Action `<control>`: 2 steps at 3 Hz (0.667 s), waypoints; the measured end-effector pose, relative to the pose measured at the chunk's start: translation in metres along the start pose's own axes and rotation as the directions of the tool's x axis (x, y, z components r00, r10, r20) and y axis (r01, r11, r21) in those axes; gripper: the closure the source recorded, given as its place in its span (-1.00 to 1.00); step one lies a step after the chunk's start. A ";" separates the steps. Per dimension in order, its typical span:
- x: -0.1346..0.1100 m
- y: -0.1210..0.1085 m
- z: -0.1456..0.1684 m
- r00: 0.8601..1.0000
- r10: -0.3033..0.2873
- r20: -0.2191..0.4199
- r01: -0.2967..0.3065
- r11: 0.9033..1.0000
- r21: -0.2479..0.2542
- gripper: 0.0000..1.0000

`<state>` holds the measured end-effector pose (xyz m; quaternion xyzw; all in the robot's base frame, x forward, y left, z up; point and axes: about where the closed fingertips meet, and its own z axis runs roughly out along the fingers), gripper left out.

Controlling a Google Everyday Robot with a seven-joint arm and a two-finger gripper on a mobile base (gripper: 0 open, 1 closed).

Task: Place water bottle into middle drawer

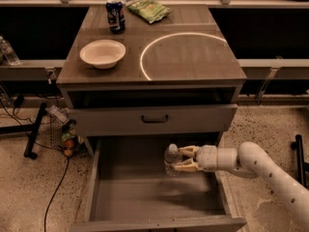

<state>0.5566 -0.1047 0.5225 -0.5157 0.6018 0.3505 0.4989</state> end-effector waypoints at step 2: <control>0.046 -0.001 0.018 0.999 0.039 -0.003 -0.039 0.996 0.079 0.73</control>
Offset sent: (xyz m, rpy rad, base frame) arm 0.0132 -0.0022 -0.0806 0.0006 0.0413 -0.1450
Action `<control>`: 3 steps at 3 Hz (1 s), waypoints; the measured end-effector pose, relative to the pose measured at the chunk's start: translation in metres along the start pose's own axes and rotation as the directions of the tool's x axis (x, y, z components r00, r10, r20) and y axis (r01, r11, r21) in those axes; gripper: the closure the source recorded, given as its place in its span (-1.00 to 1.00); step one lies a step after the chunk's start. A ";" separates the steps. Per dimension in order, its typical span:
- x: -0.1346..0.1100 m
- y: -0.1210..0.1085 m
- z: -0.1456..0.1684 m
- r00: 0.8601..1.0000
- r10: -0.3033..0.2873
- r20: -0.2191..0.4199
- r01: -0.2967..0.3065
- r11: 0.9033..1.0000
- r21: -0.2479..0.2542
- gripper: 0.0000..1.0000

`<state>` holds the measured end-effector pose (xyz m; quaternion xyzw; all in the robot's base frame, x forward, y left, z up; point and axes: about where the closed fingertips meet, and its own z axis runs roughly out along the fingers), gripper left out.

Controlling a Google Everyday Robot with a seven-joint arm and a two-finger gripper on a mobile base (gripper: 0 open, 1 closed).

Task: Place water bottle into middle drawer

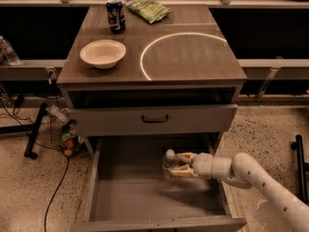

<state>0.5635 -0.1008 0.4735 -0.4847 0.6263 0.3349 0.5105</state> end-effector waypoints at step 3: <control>0.028 -0.008 -0.002 0.998 0.053 -0.042 -0.052 0.998 0.038 -0.82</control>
Offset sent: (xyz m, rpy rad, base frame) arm 0.0106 -0.0154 -0.0309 -0.0312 0.0551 -0.0602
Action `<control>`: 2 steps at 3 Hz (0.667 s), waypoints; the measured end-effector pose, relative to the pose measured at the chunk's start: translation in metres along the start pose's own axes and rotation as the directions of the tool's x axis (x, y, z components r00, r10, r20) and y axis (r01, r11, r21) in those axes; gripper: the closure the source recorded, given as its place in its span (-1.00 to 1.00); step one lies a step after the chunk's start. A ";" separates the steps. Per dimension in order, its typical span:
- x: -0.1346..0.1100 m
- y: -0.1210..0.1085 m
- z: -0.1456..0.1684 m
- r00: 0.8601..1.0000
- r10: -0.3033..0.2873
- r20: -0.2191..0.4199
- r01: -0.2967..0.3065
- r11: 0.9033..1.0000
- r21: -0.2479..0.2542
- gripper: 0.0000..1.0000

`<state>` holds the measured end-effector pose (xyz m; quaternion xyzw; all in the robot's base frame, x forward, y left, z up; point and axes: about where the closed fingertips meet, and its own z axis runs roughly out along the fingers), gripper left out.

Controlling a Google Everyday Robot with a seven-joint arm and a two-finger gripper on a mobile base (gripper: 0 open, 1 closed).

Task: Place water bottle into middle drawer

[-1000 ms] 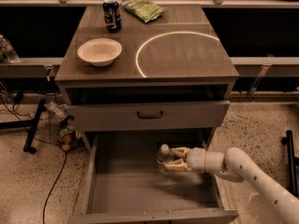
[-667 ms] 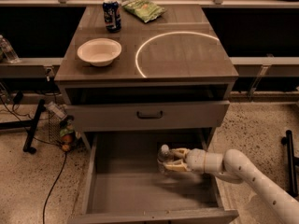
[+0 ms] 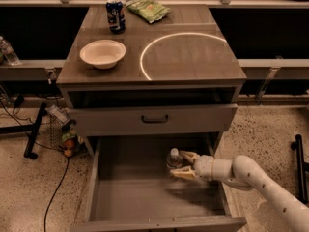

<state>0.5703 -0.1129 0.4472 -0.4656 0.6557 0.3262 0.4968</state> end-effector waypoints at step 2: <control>-0.008 -0.004 -0.071 0.998 0.041 -0.047 -0.038 0.996 0.077 -1.00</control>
Offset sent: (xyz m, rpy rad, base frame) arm -0.0259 -0.1006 0.0469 -0.0640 0.0255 -0.1351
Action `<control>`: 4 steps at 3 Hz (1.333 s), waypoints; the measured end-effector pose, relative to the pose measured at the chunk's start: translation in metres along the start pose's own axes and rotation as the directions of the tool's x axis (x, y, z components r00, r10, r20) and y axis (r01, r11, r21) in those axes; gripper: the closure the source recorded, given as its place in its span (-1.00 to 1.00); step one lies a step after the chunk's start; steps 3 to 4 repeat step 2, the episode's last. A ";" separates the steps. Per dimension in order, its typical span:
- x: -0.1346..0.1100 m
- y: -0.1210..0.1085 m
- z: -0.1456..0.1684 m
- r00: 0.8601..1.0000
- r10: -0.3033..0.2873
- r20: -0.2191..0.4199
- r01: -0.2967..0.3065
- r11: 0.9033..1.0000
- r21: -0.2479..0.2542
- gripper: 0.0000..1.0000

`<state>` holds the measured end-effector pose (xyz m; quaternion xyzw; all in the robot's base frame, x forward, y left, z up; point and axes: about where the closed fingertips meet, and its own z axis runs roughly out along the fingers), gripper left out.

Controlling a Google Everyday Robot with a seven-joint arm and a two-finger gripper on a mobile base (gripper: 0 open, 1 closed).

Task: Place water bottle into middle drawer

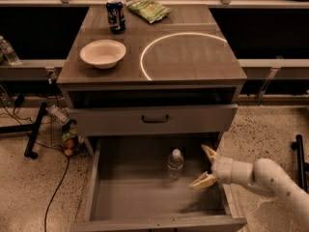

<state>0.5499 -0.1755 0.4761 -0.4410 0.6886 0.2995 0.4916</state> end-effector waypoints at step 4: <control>-0.036 -0.023 -0.176 0.997 0.030 -0.066 -0.012 0.968 0.252 -1.00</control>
Offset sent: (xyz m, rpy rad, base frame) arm -0.0961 -0.2654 0.1629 -0.1539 -0.0635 -0.4621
